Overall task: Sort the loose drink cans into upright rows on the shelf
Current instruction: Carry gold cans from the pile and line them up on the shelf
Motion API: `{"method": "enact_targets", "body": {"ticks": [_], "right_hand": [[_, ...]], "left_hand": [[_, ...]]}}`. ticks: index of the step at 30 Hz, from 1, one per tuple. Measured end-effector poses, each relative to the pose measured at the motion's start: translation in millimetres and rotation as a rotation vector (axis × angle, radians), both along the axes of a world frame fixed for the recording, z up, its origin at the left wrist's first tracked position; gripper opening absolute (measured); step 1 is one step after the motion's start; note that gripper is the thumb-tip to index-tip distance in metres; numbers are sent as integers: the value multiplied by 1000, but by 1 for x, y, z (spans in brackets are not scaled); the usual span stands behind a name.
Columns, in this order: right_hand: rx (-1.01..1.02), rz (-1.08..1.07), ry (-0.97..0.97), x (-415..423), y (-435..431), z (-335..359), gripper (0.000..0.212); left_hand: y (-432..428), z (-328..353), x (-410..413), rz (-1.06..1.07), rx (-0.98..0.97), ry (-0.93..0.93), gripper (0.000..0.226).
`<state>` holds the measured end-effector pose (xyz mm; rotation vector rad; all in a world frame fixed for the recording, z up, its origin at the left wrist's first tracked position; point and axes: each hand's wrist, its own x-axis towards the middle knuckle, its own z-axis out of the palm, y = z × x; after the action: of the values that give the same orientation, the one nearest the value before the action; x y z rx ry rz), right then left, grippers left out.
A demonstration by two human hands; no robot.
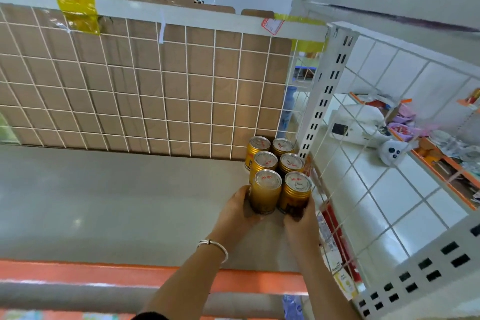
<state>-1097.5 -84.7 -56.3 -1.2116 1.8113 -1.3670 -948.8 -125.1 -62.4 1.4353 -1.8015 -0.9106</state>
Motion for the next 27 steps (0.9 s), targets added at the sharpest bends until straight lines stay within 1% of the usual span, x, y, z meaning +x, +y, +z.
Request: {"method": "enact_targets", "body": {"ticks": [2,3,5,6,7,9,10,11,12,14,15,16,18,20,22,23,24,25,27], "right_hand": [[52,11,-18,1,5,3,68],[76,1,-7,3,9,4,68],[79,-38,66,9,17,0,82],[94,-39,119,13,20,-4,84],[136,-32,186,18,22,-7,79],[251,-6,348,31,28,-10,60],[277,8,418,37,30,-14,55],[278,21,465,46,34,-15,53],[259,43,479,58,40,-16,52],[191,103,475,91,54,-17,48],[159,126,492,113,62,-16,44],[126,163,527,137,71,-17,42],[59,276,620,189,84,-29,53],[19,424,775,240,94,-40,58],[115,580,974,293,107,-25,81],[202,656,1033,315,109,-15,90],[221,701,1058,338,110,-3,90],[228,782,1041,360,106,6,86],[302,958,942,401,102,36,78]], "left_hand": [[8,5,5,3,13,-25,59],[15,6,9,12,31,-36,57],[28,4,22,22,44,-69,57],[34,3,30,12,31,-92,57],[40,3,41,-15,25,-130,55],[55,9,67,-113,-1,-221,44],[64,13,82,-152,-59,-278,37],[74,15,96,-189,-59,-307,35],[87,15,111,-263,-125,-378,40],[109,9,140,-379,-128,-474,55],[119,4,158,-358,-183,-527,59],[129,3,178,-306,-185,-545,59],[147,4,225,-200,-153,-569,59],[166,7,275,-158,-151,-590,65],[181,12,329,-171,-85,-679,74],[188,17,356,-159,-37,-730,77],[192,22,382,-123,20,-760,78],[195,29,408,-60,55,-759,78],[200,48,457,78,78,-770,75]]}}
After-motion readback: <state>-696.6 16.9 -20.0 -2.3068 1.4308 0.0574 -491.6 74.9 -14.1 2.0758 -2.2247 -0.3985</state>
